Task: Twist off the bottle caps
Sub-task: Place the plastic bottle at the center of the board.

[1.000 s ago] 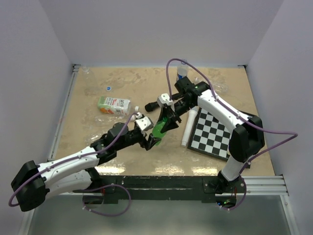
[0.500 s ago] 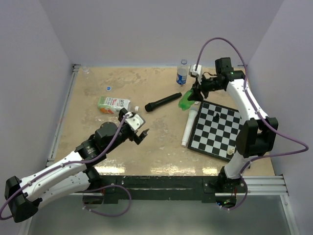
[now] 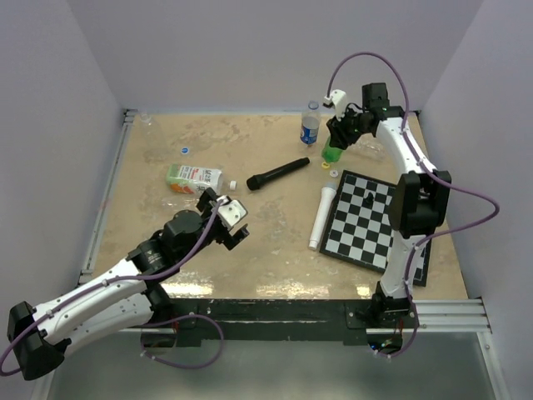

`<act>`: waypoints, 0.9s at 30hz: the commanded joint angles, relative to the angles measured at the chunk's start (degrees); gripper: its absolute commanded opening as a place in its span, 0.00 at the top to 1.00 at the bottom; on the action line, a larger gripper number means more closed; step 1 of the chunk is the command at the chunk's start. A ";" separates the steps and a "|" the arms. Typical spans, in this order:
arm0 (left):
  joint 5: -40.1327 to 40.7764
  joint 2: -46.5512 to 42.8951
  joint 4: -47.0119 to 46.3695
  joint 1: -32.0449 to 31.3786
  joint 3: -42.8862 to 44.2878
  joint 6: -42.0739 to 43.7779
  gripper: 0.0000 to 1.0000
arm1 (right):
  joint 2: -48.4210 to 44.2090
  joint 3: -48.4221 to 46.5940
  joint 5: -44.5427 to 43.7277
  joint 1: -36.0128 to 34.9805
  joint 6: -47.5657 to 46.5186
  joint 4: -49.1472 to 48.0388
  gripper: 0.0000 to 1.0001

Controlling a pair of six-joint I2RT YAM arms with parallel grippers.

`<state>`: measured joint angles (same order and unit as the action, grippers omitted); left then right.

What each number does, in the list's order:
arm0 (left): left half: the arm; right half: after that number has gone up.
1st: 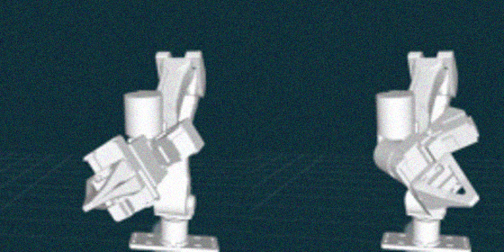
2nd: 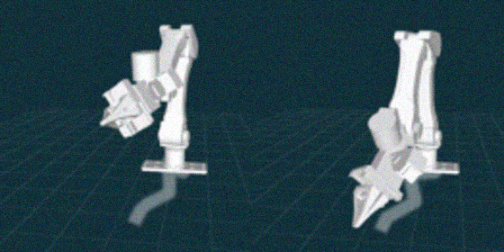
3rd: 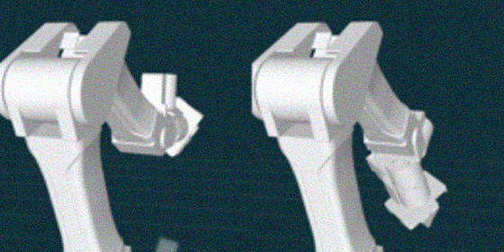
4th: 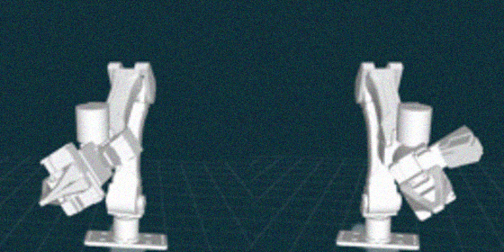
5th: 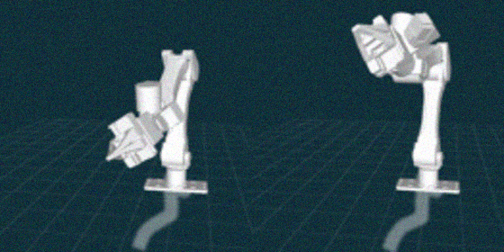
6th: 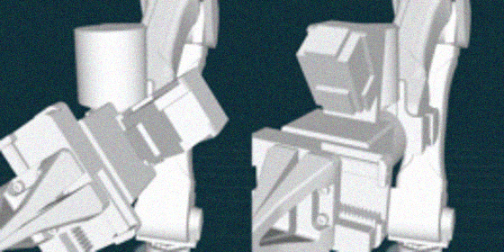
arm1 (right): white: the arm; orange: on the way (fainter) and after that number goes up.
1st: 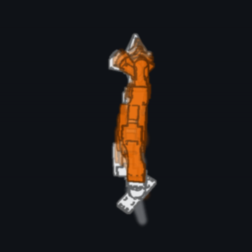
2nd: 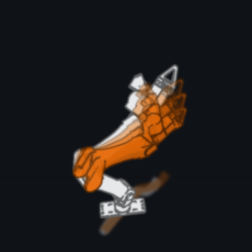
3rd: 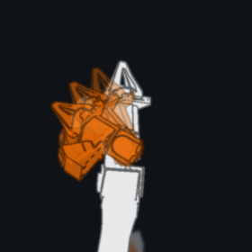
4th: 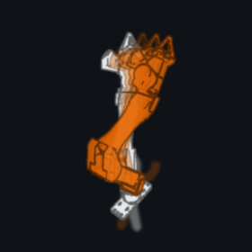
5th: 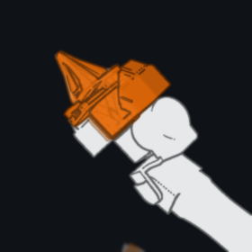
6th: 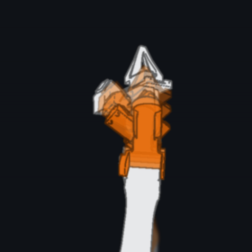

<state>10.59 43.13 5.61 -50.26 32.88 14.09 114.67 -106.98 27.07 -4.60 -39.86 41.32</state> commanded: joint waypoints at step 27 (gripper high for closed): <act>-1.10 0.37 -0.51 1.04 -0.28 1.56 0.00 | 9.78 -7.89 -5.36 3.90 1.54 1.39 0.64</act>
<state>9.98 43.62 5.65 -49.60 32.88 14.61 124.81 -112.36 21.96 -1.02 -38.15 41.58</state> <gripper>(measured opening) 0.997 0.471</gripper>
